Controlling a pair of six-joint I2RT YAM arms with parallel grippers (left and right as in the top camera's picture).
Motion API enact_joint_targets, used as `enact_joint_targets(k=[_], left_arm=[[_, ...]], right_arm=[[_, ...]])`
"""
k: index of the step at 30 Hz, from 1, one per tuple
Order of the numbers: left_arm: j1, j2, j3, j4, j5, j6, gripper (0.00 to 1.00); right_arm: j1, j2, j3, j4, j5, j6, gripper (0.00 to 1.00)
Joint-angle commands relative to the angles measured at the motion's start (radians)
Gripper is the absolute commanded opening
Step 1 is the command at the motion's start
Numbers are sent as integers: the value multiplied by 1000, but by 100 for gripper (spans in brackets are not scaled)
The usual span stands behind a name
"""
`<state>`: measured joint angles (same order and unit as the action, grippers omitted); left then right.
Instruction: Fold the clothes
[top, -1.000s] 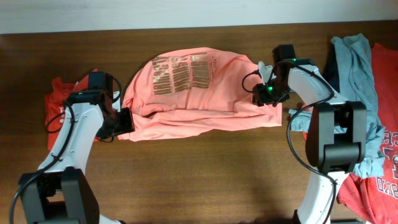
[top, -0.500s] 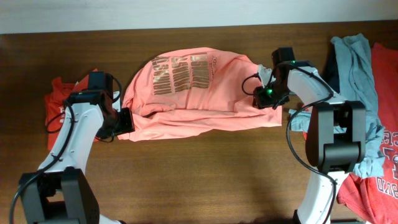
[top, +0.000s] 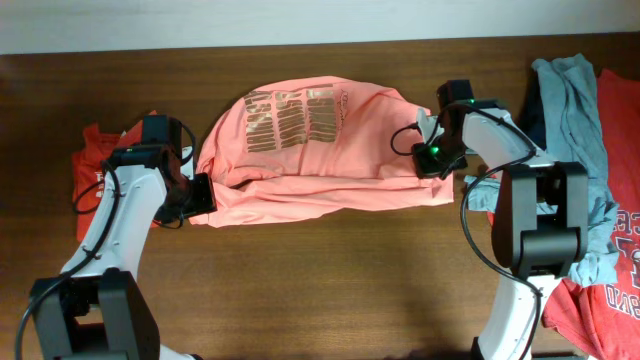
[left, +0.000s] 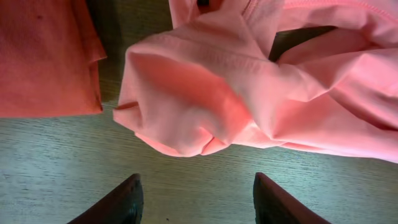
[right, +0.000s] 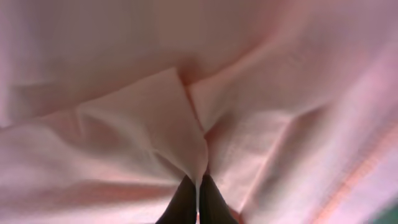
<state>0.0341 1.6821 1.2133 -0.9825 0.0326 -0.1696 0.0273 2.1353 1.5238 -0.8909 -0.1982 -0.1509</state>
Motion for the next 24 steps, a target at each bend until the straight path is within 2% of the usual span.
enact_joint_targets(k=[1, 4, 24], left_arm=[[3, 7, -7, 1, -3, 3, 57], [3, 7, -7, 1, -3, 3, 57], [3, 7, -60, 19, 14, 6, 57]], right_arm=[[-42, -21, 57, -29, 161, 100, 4], [-94, -29, 79, -46, 217, 193, 4], [-100, -1, 45, -96, 208, 182, 4]])
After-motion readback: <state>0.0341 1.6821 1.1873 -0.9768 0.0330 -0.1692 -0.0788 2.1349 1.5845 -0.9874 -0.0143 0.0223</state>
